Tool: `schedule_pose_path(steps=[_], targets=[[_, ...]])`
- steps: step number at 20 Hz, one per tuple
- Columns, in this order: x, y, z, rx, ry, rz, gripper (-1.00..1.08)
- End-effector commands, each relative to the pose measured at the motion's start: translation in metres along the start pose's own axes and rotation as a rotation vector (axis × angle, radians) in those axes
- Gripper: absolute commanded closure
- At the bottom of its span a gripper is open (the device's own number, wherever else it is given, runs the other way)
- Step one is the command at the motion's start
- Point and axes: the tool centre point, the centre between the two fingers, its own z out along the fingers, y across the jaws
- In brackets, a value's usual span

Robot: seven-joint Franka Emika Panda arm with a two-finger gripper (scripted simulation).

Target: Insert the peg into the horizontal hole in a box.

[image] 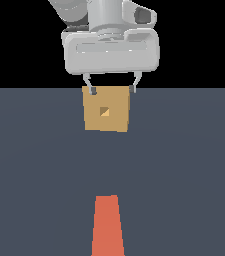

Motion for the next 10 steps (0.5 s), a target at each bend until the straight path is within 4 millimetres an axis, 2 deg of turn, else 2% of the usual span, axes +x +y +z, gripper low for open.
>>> schedule_pose_path(steps=[1,6,10], targets=[[0.000,0.000,0.000,0.000,0.000,0.000,-0.92],[-0.008,-0.001,0.003,0.001,0.000,-0.001,-0.92],[-0.027,-0.002,0.011,0.004,-0.001,-0.005,-0.92]])
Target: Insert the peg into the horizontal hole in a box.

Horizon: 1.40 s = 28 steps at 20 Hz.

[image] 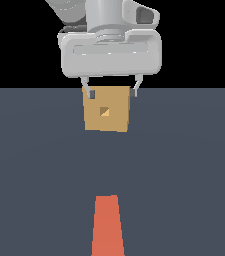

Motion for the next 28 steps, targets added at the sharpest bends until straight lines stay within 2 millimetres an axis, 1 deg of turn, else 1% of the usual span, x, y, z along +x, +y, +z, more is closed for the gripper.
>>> schedule_pose_path(steps=[1,4,7,17,20,24,28], targets=[[-0.015,-0.001,0.006,0.002,-0.001,-0.001,-0.92],[-0.038,-0.003,0.015,0.005,-0.002,-0.005,-0.92],[-0.068,-0.005,0.026,0.009,-0.003,-0.010,-0.92],[-0.185,-0.011,0.071,0.024,-0.008,-0.030,-0.92],[-0.217,-0.011,0.084,0.028,-0.009,-0.035,-0.92],[-0.250,-0.011,0.096,0.033,-0.011,-0.041,-0.92],[-0.272,-0.010,0.105,0.035,-0.011,-0.045,-0.92]])
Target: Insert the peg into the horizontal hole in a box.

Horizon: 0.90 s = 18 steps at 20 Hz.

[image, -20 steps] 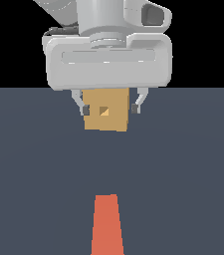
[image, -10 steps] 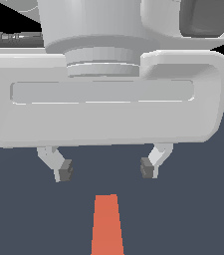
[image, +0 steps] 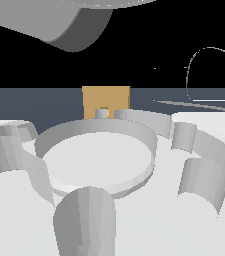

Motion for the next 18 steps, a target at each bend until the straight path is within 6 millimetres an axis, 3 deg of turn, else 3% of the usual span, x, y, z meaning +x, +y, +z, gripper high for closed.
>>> schedule_pose_path(steps=[1,6,12,18], targets=[[-0.011,0.001,0.004,0.001,0.000,-0.004,-0.92],[-0.022,0.001,0.008,0.002,-0.001,-0.006,-0.92],[-0.022,0.001,0.012,0.002,-0.001,-0.005,-0.92],[-0.023,0.001,0.037,0.002,-0.001,-0.005,-0.92]])
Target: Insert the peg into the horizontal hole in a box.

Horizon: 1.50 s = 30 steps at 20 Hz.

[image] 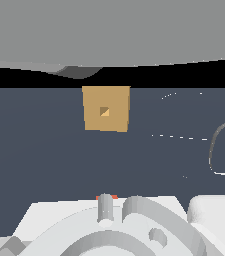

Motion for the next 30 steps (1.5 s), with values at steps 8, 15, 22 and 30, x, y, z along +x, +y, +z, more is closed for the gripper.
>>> schedule_pose_path(steps=[8,15,22,30], targets=[[-0.001,0.001,0.031,0.001,0.001,-0.001,-0.92],[-0.001,0.001,0.031,0.001,0.001,-0.001,1.08],[0.000,0.001,0.031,0.002,0.001,-0.001,1.08],[0.017,-0.004,0.027,0.002,0.001,0.010,1.08]])
